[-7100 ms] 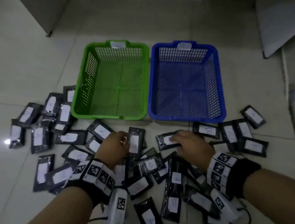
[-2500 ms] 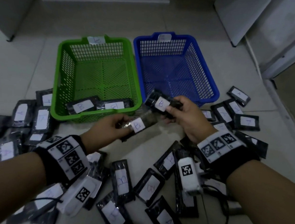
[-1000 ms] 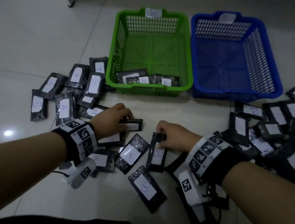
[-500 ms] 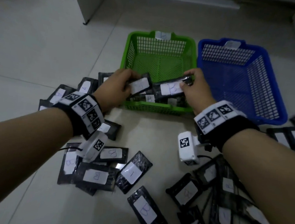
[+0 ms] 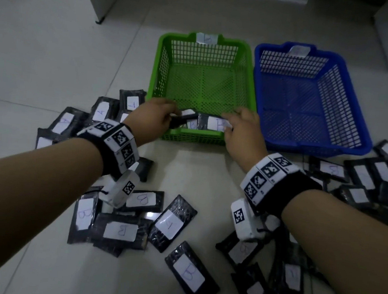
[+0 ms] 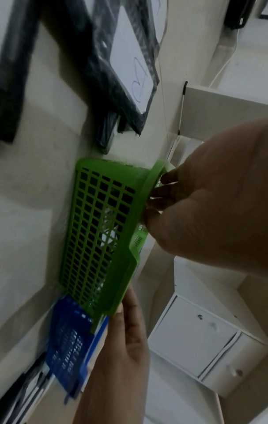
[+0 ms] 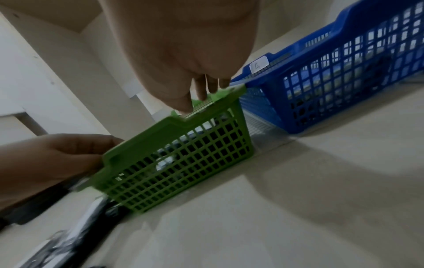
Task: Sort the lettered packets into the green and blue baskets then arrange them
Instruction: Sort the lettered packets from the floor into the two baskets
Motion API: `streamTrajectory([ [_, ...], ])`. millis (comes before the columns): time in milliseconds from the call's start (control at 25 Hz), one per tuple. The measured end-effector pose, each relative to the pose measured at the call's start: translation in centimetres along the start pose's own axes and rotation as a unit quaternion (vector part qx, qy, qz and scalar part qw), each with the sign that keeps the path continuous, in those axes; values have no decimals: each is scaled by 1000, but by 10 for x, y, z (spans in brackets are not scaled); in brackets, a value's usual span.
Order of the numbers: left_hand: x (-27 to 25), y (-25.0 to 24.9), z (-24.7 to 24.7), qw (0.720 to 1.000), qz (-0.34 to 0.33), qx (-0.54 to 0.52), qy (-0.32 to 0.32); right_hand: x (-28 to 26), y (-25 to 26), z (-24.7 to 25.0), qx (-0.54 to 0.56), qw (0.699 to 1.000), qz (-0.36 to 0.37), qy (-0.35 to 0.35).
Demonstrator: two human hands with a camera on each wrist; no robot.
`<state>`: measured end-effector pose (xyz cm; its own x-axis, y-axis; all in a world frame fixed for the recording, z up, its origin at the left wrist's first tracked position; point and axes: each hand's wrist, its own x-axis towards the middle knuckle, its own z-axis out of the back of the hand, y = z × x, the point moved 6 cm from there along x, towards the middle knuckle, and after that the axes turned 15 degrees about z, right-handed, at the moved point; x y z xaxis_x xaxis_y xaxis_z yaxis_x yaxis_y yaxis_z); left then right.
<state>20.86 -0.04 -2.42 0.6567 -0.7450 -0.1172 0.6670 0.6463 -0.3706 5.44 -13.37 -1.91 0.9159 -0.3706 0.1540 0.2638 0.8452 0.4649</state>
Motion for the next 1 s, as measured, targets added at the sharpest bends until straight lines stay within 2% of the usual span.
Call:
streamTrajectory([
  [80,-31,0,5,996,-40,-60,-53,-21,22,1,52,997,35,-42],
  [160,-69,6,3,992,-59,-97,-52,-43,41,-11,87,995,39,-31],
  [200,-86,14,-3,993,-48,-104,-23,-52,49,-18,91,995,44,-25],
  [320,-124,41,-33,987,16,-80,138,-71,64,-39,78,993,86,-7],
  [400,-142,57,-49,979,31,10,203,-80,71,-58,115,986,101,58],
  [440,-148,64,-54,976,37,37,213,-86,74,-70,131,979,103,117],
  [520,-156,76,-59,975,46,57,208,-101,78,-95,93,955,108,261],
  [600,-159,82,-62,978,48,55,197,-112,75,-106,17,935,123,331],
  [720,-159,78,-54,980,66,7,188,-112,75,-106,-14,937,143,319],
  [840,-153,59,-32,987,23,-72,140,-95,61,-98,129,934,47,330],
  [920,-142,44,-15,990,-6,-106,91,-78,46,-77,222,932,-10,286],
  [1000,-126,28,1,991,-34,-124,21,-63,30,-49,306,928,-64,204],
])
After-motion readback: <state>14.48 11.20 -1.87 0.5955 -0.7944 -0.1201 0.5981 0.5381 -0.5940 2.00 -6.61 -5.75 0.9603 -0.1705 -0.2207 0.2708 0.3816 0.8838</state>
